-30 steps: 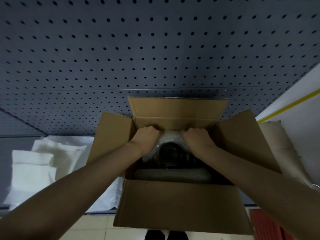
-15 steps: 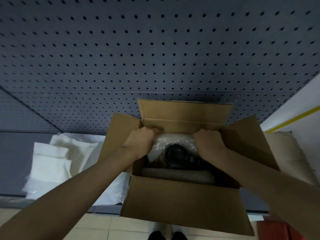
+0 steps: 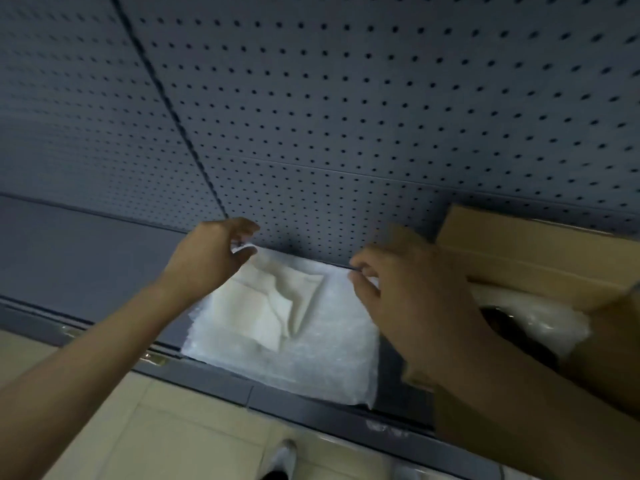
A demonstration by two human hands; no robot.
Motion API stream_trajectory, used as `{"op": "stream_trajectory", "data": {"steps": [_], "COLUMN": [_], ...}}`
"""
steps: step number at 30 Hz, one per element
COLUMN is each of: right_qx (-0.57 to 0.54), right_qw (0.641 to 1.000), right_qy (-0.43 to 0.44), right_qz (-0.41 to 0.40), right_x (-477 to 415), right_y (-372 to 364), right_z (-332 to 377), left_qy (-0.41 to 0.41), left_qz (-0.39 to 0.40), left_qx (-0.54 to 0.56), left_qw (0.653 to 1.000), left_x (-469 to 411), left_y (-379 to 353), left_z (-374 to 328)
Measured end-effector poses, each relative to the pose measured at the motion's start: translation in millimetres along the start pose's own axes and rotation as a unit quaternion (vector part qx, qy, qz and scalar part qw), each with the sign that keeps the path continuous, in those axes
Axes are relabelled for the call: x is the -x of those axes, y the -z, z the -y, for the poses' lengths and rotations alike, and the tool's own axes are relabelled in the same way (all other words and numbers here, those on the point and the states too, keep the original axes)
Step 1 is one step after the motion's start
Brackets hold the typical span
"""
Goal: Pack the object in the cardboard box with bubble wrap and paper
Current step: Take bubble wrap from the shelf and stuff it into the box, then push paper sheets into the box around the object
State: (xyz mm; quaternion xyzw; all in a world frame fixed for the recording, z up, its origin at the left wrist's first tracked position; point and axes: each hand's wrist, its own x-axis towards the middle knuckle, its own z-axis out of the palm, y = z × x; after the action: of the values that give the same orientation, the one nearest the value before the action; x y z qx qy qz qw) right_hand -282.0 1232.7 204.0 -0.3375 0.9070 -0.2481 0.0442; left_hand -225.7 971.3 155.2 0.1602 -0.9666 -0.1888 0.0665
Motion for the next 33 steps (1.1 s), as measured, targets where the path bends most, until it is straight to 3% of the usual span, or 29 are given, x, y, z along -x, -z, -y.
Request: {"op": "stream_trajectory", "data": {"steps": [3, 7, 9, 11, 13, 15, 16, 19, 22, 25, 29, 31, 33], "right_qx": [-0.043, -0.147, -0.214, -0.318, -0.431, -0.478, -0.469, -0.404, -0.406, -0.423, -0.431, -0.355, -0.227], "right_qw": [0.997, 0.95, 0.884, 0.788, 0.701, 0.661, 0.668, 0.746, 0.797, 0.833, 0.849, 0.884, 0.916], "right_qy": [-0.027, -0.234, -0.391, -0.517, -0.566, -0.579, -0.578, -0.525, -0.439, -0.346, -0.286, -0.272, -0.257], "right_qz": [0.056, 0.146, 0.139, 0.101, 0.045, -0.007, -0.028, -0.062, -0.082, -0.085, -0.11, -0.135, -0.208], "right_x": [-5, -15, -26, -34, -37, -39, -40, -44, -43, -43, -39, -38, -40], "right_y": [-54, -153, -187, -210, -227, -237, -236, -218, -182, -146, -107, -99, -95], "right_z": [51, 63, 61, 57, 51, 45, 44, 51, 70, 81, 88, 87, 89], "left_qy": [0.038, 0.111, 0.118, 0.113, 0.105, 0.116, 0.126, 0.13, 0.138, 0.135, 0.12, 0.093, 0.063], "left_qz": [0.066, 0.192, 0.245, 0.274, 0.288, 0.298, 0.301, 0.31, 0.323, 0.346, 0.332, 0.302, 0.257], "left_qx": [0.025, 0.113, 0.149, 0.153, 0.152, 0.178, 0.198, 0.228, 0.294, 0.404, 0.582, 0.601, 0.564], "left_qw": [0.997, 0.969, 0.951, 0.943, 0.94, 0.931, 0.924, 0.914, 0.889, 0.836, 0.733, 0.734, 0.782], "left_x": [8, 20, 23, 23, 20, 17, 17, 17, 14, 8, 0, -3, -3], "left_y": [-3, -23, -35, -47, -57, -62, -62, -62, -50, -25, 13, 26, 33], "left_z": [75, 132, 145, 152, 154, 155, 155, 159, 166, 162, 130, 108, 83]}}
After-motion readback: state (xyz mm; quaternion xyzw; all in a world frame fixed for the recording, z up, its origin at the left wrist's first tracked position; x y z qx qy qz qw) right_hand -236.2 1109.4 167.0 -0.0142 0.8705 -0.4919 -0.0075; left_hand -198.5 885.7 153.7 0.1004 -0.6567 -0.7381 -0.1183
